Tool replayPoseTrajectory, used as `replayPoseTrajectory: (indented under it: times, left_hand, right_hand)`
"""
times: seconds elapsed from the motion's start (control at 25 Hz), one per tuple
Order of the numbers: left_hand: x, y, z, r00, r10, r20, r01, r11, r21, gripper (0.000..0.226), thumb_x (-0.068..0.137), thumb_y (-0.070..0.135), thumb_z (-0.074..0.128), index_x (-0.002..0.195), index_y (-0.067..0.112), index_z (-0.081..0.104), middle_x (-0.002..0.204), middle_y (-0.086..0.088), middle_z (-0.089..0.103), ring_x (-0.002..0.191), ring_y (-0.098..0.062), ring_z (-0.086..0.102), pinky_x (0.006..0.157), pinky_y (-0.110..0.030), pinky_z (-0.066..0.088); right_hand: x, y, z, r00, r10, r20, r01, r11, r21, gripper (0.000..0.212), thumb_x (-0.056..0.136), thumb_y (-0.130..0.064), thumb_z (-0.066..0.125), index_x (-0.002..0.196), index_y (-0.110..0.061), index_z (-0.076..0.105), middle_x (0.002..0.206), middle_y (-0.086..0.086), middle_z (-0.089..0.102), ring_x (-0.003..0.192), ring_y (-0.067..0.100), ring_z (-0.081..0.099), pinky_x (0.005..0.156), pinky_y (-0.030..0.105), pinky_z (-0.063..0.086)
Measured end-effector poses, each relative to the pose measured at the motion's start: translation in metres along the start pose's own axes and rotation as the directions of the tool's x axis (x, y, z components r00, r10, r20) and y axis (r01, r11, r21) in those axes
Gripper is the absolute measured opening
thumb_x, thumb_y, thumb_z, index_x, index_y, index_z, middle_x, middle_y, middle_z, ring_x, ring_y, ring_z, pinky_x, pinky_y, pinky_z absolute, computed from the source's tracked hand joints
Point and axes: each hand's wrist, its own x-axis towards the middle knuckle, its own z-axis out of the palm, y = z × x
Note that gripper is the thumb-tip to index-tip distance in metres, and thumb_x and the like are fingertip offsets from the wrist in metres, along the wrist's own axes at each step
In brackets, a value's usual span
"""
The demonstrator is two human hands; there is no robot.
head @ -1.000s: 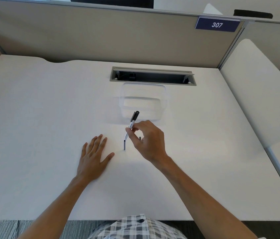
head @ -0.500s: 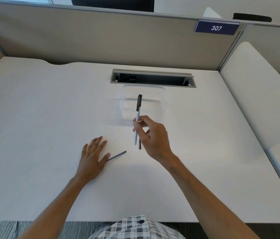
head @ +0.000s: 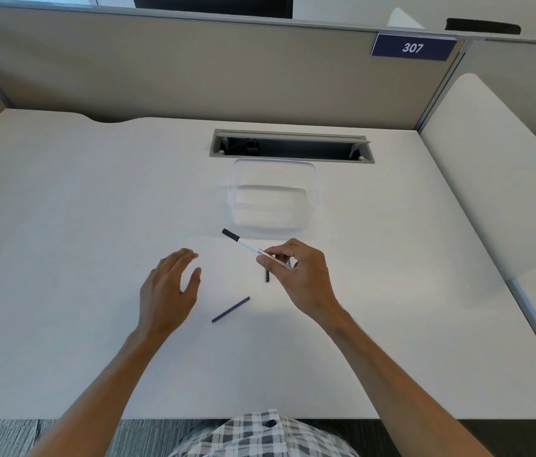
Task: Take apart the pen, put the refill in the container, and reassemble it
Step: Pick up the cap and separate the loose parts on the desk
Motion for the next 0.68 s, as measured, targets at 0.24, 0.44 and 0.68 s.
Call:
replayPoseTrajectory:
  times: [0.24,0.44,0.68]
  left_hand:
    - [0.014,0.047,-0.023,0.923,0.385,0.019,-0.385,0.923,0.016,0.035,0.092,0.031,0.059,0.121,0.014,0.062,0.136,-0.005,0.057,0.129,-0.023,0.048,0.101,-0.032,0.04]
    - [0.014,0.055,-0.025,0.854,0.483,0.196,-0.482,0.874,-0.054,0.025,0.094,0.025,0.052,0.108,0.013,0.069,0.104,-0.001,0.07,0.099,-0.023,0.063,0.091,-0.03,0.043]
    - [0.012,0.026,-0.029,0.925,0.301,0.23,-0.303,0.953,-0.03,0.014,0.096,0.02,0.053,0.1,0.015,0.065,0.096,0.003,0.069,0.08,-0.024,0.06,0.079,-0.026,0.042]
  right_hand:
    - [0.001,-0.001,0.0,0.99,0.022,0.137,-0.02,1.0,-0.018,0.011,0.076,-0.033,0.084,0.085,-0.031,0.077,0.079,-0.011,0.066,0.074,0.004,0.059,0.065,0.022,0.04]
    - [-0.001,-0.005,0.006,0.966,-0.005,0.257,0.0,1.0,0.022,0.019,0.073,-0.026,0.087,0.09,-0.027,0.078,0.08,-0.014,0.067,0.078,0.003,0.062,0.066,0.016,0.039]
    - [-0.002,0.015,0.011,0.949,0.13,0.286,-0.182,0.97,0.163,0.036,0.078,-0.029,0.082,0.112,-0.027,0.069,0.098,-0.012,0.071,0.093,0.0,0.064,0.074,0.015,0.044]
